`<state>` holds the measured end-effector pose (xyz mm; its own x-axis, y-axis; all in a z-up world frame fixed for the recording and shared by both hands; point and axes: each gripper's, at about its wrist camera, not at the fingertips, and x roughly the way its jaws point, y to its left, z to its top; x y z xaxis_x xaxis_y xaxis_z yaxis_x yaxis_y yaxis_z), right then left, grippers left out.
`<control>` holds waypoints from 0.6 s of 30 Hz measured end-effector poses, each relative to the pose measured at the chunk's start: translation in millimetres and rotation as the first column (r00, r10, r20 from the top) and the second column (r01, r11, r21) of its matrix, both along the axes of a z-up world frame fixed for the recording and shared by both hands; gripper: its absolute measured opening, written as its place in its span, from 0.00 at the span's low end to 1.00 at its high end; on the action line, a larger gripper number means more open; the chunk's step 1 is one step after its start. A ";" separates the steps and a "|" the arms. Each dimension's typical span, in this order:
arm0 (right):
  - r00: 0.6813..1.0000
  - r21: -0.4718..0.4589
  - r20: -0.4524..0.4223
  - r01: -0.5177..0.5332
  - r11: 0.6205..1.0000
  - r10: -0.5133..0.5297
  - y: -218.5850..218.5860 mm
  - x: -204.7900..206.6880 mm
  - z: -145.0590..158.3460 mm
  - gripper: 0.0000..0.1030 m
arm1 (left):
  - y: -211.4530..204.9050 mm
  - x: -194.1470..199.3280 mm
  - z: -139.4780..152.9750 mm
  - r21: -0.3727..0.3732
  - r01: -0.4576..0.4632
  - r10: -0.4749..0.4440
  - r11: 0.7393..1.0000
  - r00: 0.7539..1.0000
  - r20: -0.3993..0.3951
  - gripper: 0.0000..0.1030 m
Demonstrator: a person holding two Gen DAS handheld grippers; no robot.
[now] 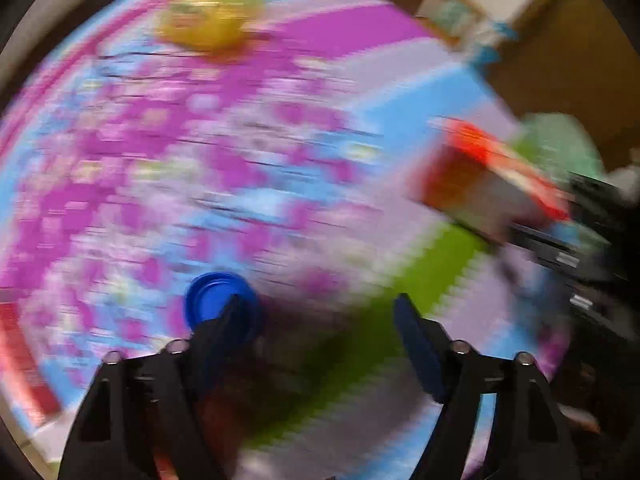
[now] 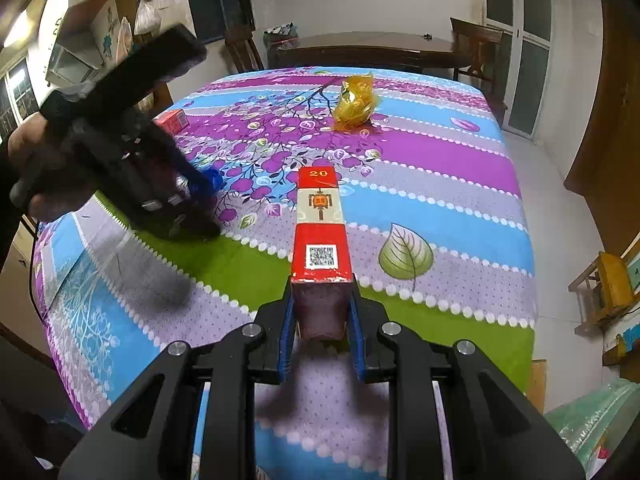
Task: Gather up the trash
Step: 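Grasp the red cigarette box with the right tool while the left tool grasps the blue bottle cap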
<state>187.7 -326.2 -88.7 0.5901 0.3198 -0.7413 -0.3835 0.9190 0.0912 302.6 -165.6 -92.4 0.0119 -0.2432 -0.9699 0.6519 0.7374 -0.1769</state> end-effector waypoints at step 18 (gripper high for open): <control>1.000 -0.017 -0.017 -0.002 1.000 0.002 18.7 11.1 -9.9 0.41 | 5.0 -16.4 1.9 0.208 -0.047 -0.017 0.977 0.955 0.297 0.66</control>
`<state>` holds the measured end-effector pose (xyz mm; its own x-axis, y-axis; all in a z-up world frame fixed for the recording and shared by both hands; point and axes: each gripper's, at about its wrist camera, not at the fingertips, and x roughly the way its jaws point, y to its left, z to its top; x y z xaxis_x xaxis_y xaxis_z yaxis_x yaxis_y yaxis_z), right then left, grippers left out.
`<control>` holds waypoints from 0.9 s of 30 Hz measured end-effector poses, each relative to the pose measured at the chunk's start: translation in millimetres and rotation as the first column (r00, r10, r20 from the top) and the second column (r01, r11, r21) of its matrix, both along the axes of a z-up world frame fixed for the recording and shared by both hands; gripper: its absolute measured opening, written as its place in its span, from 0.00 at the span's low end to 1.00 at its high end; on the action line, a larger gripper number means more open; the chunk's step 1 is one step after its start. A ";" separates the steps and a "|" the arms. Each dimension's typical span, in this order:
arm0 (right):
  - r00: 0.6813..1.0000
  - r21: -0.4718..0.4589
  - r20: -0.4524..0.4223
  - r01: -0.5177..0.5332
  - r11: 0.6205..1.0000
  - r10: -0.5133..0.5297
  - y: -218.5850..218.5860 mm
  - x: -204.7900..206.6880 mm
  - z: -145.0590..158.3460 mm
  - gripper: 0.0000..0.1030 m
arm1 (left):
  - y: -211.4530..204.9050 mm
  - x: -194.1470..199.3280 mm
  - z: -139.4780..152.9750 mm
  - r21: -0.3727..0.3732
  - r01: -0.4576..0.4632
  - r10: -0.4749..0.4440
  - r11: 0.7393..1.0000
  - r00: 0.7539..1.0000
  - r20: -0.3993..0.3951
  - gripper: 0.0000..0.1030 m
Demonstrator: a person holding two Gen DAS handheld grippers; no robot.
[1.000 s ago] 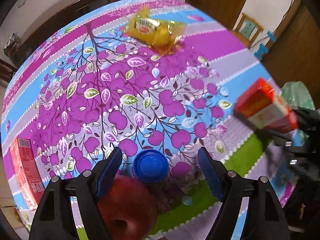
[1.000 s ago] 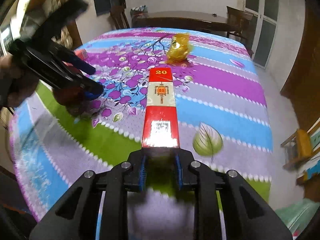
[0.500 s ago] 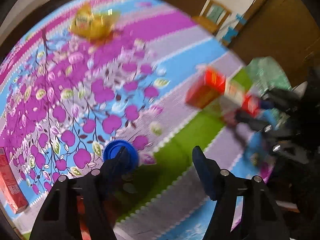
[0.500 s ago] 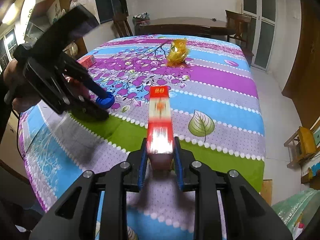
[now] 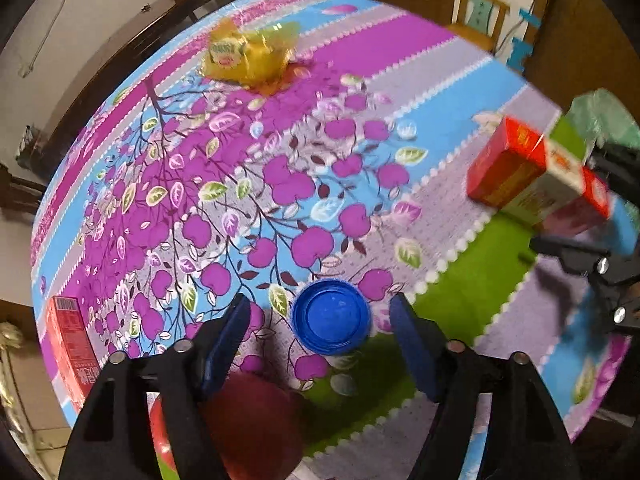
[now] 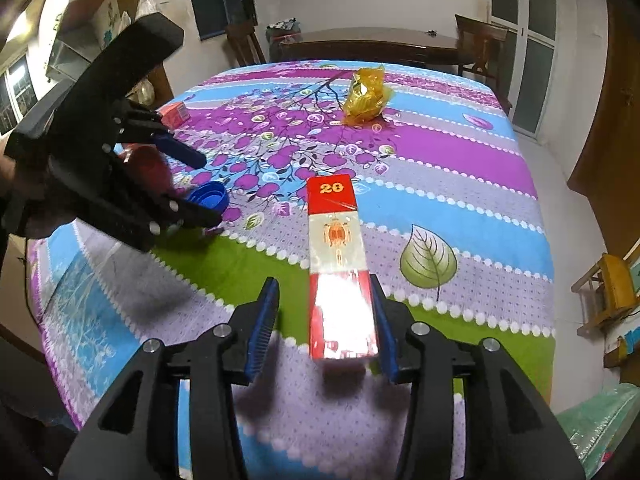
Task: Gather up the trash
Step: 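Grasp the red cigarette box with the right tool while the left tool grasps the blue bottle cap, then carry the red cigarette box and blue cap over the green bin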
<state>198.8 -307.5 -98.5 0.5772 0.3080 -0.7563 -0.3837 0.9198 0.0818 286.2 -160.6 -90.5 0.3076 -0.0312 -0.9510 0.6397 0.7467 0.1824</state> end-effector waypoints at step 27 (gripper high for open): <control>0.889 0.073 0.407 0.198 0.977 -0.211 62.4 -76.3 80.9 0.20 | 80.6 -149.9 85.1 -0.502 -0.304 0.574 0.810 0.592 0.566 0.40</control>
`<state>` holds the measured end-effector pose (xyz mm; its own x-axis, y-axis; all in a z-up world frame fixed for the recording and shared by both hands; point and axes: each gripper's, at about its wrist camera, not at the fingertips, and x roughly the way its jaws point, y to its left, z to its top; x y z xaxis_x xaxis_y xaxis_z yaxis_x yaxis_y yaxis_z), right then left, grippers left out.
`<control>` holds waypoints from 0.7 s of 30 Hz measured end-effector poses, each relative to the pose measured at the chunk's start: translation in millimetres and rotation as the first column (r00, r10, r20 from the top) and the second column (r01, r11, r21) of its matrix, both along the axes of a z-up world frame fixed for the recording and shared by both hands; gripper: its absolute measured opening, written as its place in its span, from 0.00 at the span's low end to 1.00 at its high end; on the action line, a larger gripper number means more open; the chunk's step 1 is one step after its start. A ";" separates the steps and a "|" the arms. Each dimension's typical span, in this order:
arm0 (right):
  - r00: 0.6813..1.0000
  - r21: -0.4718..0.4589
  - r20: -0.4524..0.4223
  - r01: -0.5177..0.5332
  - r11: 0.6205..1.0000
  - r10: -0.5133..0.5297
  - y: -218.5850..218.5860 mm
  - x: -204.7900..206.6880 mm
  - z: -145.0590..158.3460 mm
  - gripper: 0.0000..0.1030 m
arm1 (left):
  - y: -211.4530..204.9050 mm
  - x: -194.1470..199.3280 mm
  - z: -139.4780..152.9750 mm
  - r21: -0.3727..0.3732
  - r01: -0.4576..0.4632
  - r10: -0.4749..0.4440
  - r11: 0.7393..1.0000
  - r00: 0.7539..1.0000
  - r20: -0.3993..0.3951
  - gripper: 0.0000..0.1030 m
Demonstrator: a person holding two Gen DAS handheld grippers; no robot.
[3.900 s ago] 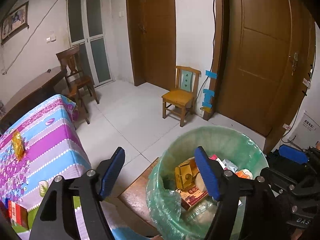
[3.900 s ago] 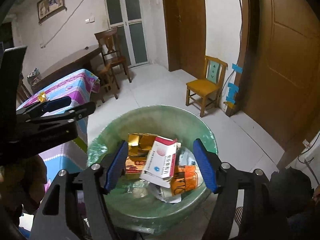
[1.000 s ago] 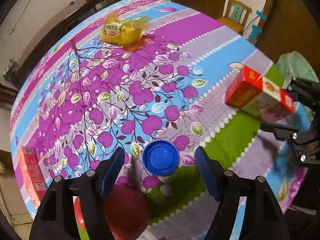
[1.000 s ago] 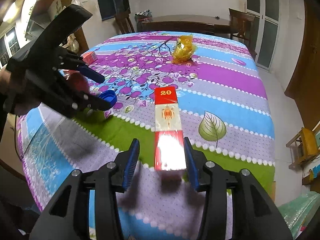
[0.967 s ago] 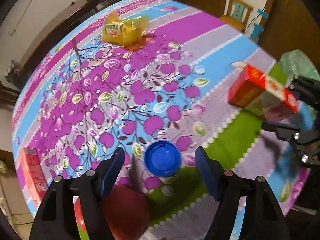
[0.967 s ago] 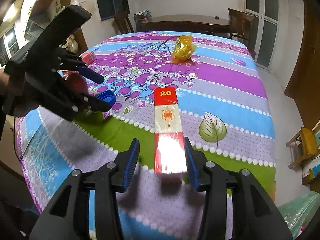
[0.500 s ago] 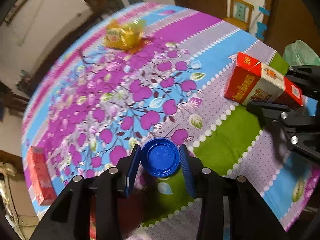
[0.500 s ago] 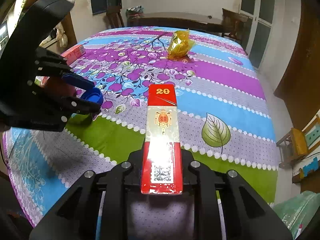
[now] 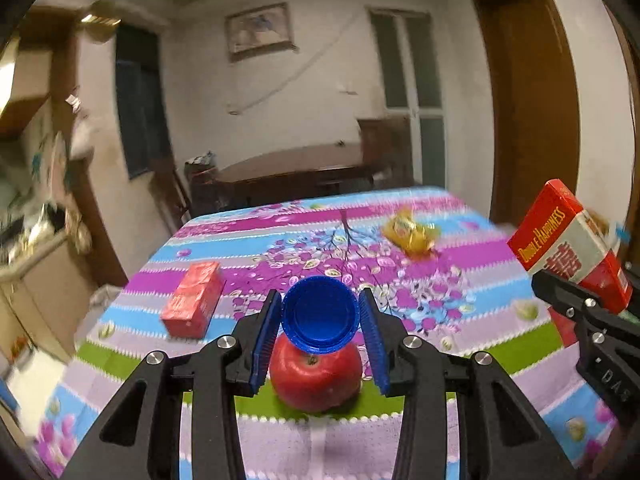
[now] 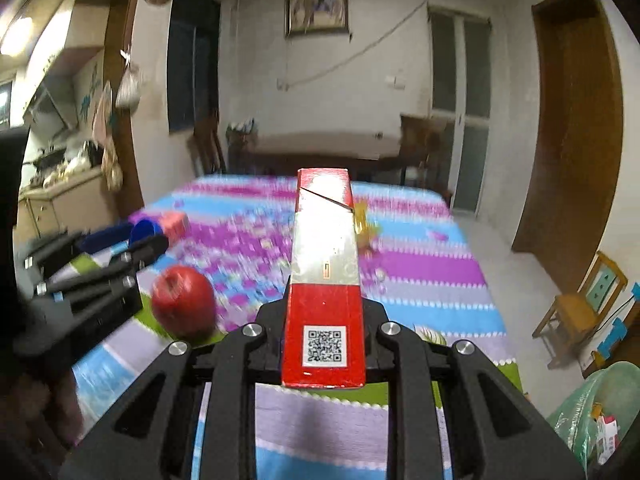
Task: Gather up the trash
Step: 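Carry the red cigarette box and blue cap over the green bin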
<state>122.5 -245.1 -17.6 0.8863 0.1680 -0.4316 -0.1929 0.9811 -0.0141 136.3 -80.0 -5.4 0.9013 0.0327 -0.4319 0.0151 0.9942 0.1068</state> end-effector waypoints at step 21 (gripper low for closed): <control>0.998 -0.028 0.056 0.034 0.999 -0.032 12.4 -28.5 14.6 0.20 | -5.0 -45.5 16.7 -0.099 0.012 -0.008 0.995 0.999 0.036 0.40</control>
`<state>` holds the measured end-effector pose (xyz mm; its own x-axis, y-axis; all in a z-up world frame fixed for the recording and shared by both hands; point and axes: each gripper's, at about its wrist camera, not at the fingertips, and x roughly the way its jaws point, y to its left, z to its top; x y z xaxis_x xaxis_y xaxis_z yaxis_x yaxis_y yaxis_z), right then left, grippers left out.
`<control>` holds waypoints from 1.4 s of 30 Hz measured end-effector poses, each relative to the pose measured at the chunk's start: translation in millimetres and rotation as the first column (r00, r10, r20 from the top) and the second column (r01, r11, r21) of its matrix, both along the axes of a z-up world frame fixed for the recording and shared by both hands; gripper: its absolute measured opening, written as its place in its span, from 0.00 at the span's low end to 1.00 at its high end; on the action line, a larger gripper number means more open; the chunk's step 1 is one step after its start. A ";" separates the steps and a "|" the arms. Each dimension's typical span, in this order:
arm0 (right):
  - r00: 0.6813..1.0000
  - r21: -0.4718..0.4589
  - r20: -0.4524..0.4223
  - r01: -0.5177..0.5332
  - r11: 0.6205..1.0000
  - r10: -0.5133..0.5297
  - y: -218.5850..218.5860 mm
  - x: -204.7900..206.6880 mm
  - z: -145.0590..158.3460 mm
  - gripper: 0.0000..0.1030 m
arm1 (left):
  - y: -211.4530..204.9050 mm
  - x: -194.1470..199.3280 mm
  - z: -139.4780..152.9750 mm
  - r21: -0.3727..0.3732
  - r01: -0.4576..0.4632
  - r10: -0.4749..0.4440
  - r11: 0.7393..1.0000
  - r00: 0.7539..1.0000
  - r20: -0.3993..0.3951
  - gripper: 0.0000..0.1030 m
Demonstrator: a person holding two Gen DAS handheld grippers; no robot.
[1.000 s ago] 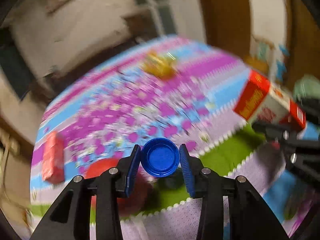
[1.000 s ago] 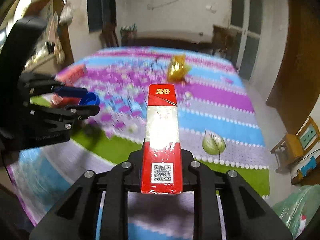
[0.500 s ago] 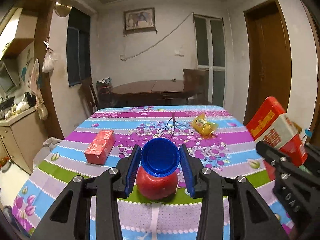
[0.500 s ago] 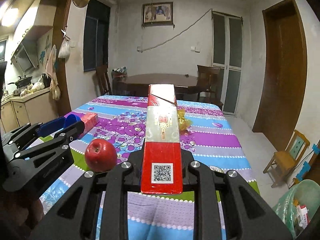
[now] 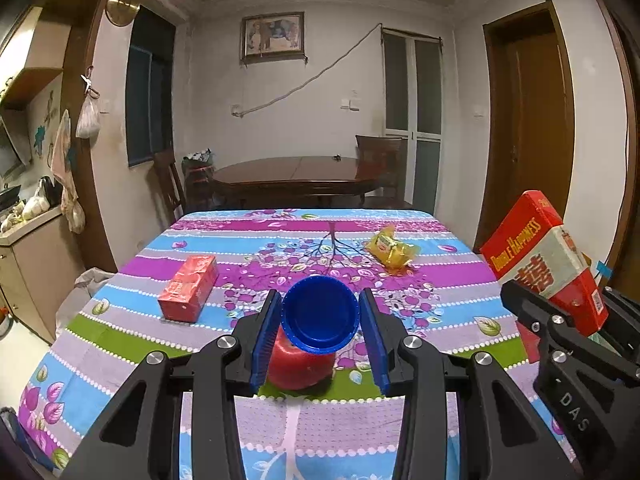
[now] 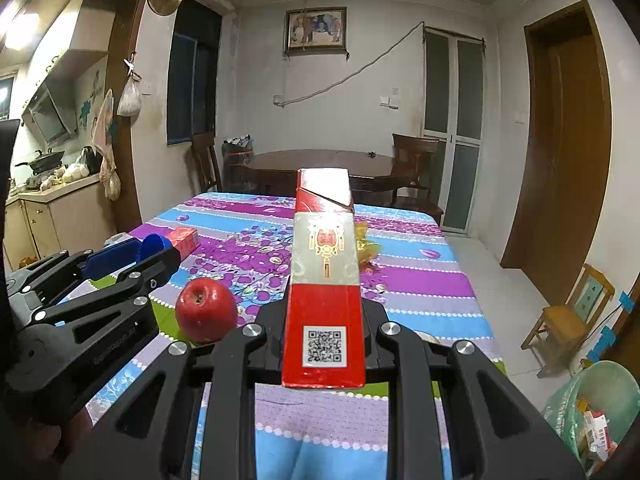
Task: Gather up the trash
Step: 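Carry the red cigarette box and blue cap over the green bin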
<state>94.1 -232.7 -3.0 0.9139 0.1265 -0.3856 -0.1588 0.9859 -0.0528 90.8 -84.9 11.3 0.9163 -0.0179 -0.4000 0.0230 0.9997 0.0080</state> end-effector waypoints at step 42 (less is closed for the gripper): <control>0.742 -0.037 -0.408 0.569 0.821 -0.533 -339.9 -77.6 -43.1 0.20 | -439.4 11.6 -63.7 -0.096 0.750 -0.729 0.654 0.592 -0.343 0.40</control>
